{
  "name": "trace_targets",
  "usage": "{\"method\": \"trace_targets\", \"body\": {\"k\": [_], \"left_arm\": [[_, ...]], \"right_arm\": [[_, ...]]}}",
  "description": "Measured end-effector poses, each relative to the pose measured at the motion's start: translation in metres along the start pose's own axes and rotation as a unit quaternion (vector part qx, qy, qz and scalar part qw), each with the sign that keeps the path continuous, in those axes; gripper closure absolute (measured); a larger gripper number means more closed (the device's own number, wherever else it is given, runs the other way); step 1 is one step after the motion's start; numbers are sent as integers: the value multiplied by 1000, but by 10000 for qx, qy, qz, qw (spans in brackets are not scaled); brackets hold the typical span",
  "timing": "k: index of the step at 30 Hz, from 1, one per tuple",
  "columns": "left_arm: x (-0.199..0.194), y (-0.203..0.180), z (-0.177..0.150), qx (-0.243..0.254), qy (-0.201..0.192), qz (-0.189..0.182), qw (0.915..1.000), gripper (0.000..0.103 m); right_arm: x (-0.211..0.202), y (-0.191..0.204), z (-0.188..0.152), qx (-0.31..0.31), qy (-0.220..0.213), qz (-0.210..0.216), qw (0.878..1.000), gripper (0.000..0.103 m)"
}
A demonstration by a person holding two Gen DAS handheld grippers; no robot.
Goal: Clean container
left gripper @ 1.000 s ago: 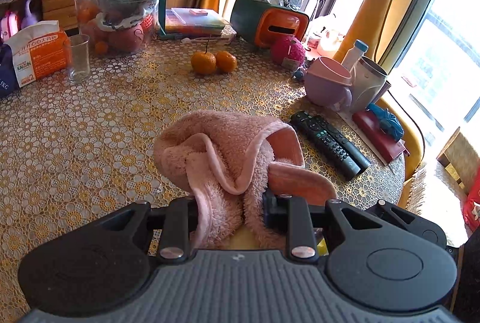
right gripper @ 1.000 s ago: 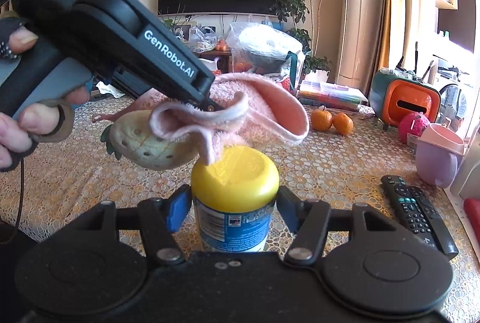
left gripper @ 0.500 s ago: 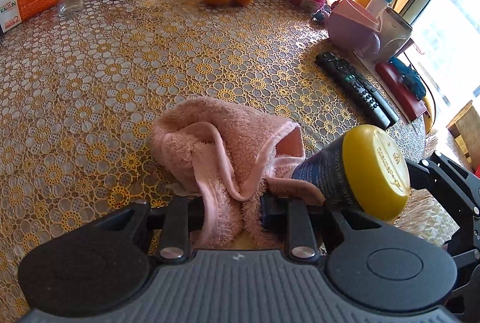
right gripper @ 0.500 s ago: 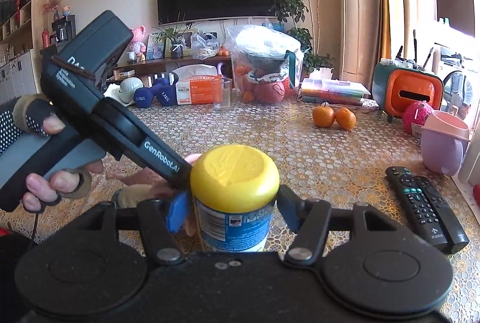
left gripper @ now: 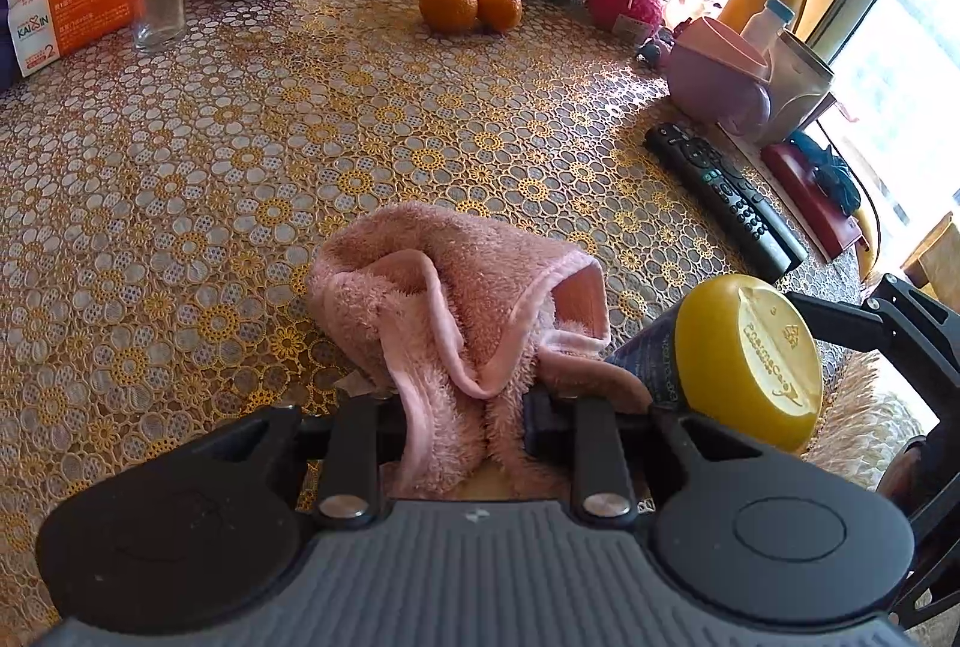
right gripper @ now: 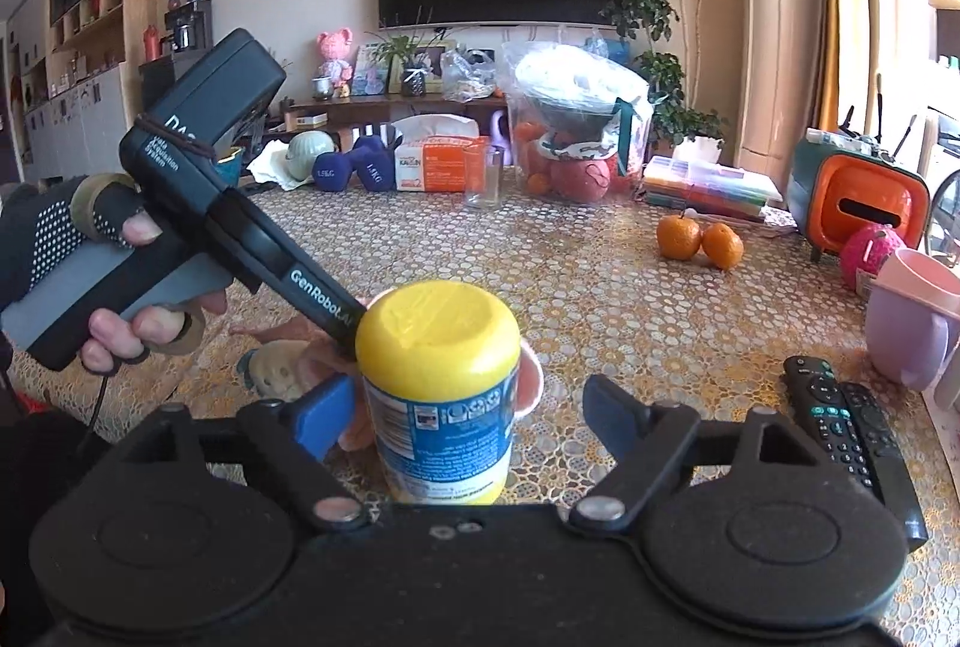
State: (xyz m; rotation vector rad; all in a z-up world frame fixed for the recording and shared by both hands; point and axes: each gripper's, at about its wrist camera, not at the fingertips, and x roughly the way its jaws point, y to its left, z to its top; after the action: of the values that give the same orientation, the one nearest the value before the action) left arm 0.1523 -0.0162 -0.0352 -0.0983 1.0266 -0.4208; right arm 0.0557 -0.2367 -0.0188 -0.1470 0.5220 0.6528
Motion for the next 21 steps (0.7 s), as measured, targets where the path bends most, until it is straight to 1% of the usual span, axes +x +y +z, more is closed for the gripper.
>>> {"method": "trace_targets", "body": {"k": [2,4,7,10,12,14,17,21], "left_arm": [[-3,2,0,-26,-40,11,10000,77],[-5,3,0,-52,-54,15,10000,77],[-8,3,0,-44,-77,55,9999,77],[-9,2,0,-22,-85,33,10000,77],[-8,1,0,-3,-82,27,10000,77],[-8,-1,0,16,-65,2,10000,77],[-7,-6,-1,92,-57,12,9999,77],[-10,-9,-1,93,-142,50,9998,77]], "right_arm": [[1,-2,-1,-215,105,160,9996,20],[5,-3,-1,-507,221,335,9979,23],[17,-5,0,-951,524,669,9918,29],[29,-5,-1,-1342,709,835,9849,30],[36,-5,-1,-1441,808,979,9814,31],[43,-5,-1,-1521,863,1030,9792,34],[47,-4,-2,-1466,837,1157,9788,41],[49,-2,-1,-1278,783,1020,9834,41]]}}
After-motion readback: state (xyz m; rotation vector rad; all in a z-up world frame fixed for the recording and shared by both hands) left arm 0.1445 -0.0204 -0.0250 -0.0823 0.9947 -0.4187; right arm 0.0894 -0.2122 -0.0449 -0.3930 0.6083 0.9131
